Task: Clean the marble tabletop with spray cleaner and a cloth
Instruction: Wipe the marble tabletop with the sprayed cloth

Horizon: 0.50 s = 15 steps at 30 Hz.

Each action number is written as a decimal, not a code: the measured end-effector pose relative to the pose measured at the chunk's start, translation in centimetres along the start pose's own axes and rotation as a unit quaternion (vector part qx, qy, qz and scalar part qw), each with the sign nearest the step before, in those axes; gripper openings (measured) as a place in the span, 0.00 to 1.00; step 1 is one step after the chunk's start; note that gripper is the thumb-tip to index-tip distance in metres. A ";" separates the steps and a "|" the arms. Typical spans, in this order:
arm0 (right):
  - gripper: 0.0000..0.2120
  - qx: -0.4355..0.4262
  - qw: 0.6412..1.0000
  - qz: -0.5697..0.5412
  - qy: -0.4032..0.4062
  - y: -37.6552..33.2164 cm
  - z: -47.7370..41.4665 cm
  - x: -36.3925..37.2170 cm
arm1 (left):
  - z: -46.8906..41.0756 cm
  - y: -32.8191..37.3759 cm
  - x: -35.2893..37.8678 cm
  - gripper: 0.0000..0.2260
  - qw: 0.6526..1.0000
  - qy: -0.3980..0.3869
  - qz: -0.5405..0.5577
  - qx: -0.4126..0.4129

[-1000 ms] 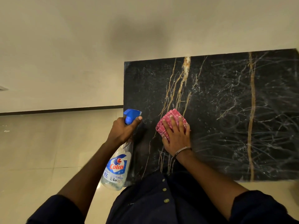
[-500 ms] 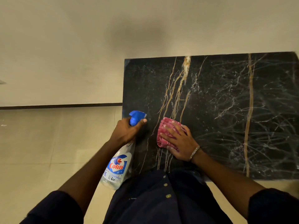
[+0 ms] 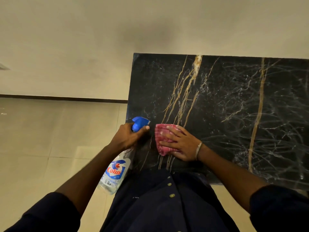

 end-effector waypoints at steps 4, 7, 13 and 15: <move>0.30 0.085 0.996 -0.009 -0.013 -1.6 0.4 0.1 | 1.2 -1.1 -0.7 0.14 0.999 0.036 0.026 -0.004; 0.30 0.066 0.997 -0.029 -0.031 -4.1 -3.0 -0.2 | 2.0 -1.5 -0.9 0.15 0.998 0.047 0.034 -0.006; 0.29 -0.027 0.998 -0.002 -0.052 -4.7 -6.6 -0.7 | 2.5 -2.0 -0.4 0.16 0.998 0.051 0.025 -0.028; 0.28 -0.011 1.000 0.001 -0.022 -3.4 -4.3 -0.4 | 2.8 -2.0 -0.6 0.16 0.998 0.046 0.027 -0.023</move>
Point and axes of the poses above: each hand's wrist, its own z-axis away from the middle knuckle, its own x-axis out of the palm, y = z × x, the point moved 1 cm from there along -z, towards the middle knuckle, and after that the axes turned 7 degrees about -x, right-handed, at the moved point
